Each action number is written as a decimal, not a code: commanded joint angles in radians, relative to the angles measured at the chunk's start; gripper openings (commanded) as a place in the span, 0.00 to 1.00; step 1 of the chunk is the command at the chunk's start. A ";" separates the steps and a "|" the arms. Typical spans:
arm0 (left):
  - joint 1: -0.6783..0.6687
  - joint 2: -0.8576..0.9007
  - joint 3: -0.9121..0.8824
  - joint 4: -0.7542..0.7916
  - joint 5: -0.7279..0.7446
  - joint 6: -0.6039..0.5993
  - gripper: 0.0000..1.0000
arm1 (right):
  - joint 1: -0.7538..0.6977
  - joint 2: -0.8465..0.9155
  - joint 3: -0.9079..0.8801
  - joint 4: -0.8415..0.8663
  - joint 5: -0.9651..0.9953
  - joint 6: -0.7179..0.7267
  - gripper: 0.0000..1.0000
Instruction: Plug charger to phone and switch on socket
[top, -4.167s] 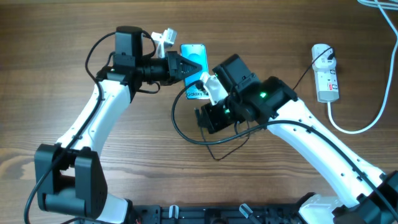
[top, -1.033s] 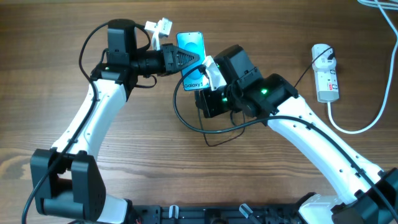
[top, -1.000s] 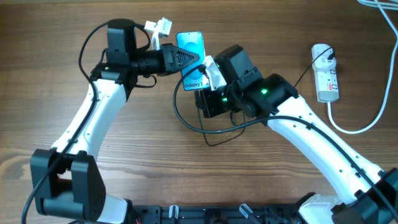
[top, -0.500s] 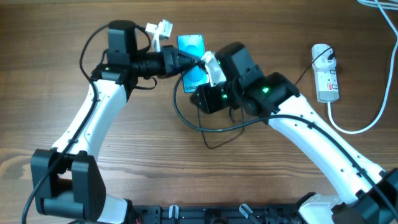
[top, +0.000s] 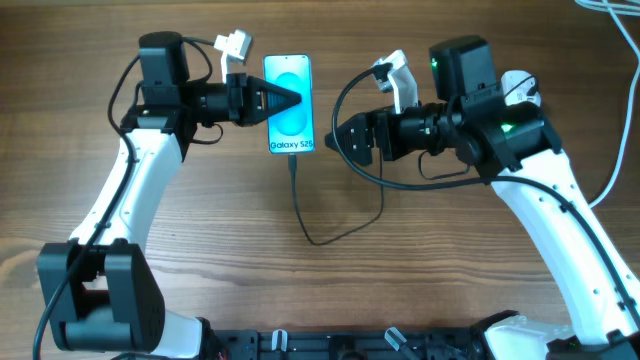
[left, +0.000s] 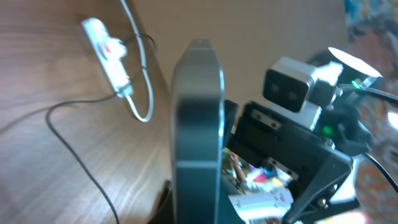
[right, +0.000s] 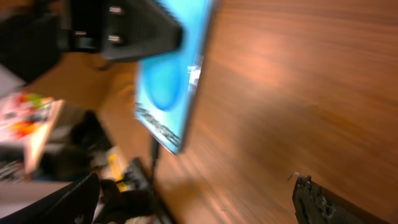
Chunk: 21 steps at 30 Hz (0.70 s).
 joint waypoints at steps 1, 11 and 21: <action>-0.031 -0.028 0.000 0.014 0.106 0.001 0.04 | 0.017 0.072 0.018 0.015 -0.218 -0.046 0.97; -0.049 -0.028 0.000 0.022 0.106 0.005 0.04 | 0.064 0.214 0.017 0.164 -0.362 -0.045 0.64; -0.047 -0.028 0.000 0.071 0.043 0.005 0.04 | 0.064 0.216 0.017 0.223 -0.396 0.006 0.22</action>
